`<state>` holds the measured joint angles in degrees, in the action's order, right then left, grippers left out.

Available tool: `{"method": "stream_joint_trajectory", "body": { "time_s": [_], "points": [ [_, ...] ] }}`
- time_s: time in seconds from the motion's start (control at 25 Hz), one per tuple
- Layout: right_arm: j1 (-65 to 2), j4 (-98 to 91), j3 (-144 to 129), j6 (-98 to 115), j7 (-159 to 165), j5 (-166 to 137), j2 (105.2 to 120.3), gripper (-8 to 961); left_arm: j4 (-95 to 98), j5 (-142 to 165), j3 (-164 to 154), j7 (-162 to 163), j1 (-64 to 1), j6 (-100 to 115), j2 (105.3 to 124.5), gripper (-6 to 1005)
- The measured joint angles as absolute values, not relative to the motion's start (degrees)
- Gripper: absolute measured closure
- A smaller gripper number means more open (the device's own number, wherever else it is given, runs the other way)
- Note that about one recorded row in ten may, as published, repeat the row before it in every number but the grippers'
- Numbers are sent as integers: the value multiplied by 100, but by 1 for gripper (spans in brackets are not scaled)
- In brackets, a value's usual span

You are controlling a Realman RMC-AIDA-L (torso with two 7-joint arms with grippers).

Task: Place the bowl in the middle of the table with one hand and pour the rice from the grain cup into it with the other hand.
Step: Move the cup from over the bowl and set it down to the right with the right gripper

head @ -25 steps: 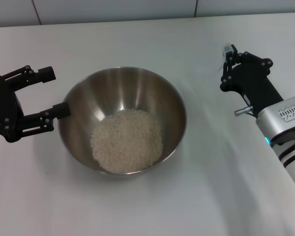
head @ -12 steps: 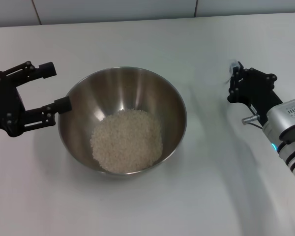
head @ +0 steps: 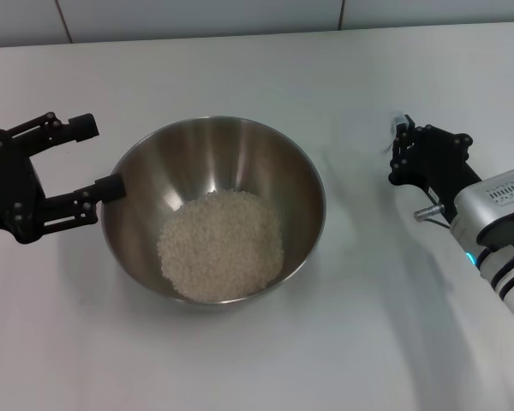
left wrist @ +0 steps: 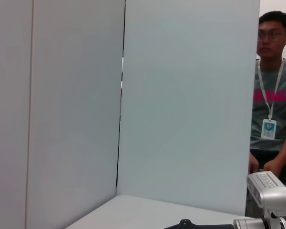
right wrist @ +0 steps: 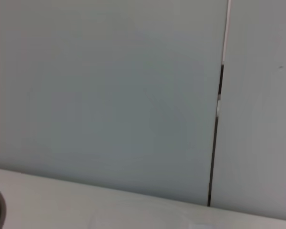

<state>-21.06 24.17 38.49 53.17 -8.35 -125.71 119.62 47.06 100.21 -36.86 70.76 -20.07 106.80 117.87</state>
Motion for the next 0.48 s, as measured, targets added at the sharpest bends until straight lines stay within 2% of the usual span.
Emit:
{"method": "stream_joint_trajectory", "body": {
  "time_s": [0.48],
  "points": [
    [-2131,2414,3842,5297,-870,-12577,11953,932,4702,10012,-3682,7057,-1994,10705,11795,187]
  ]
}}
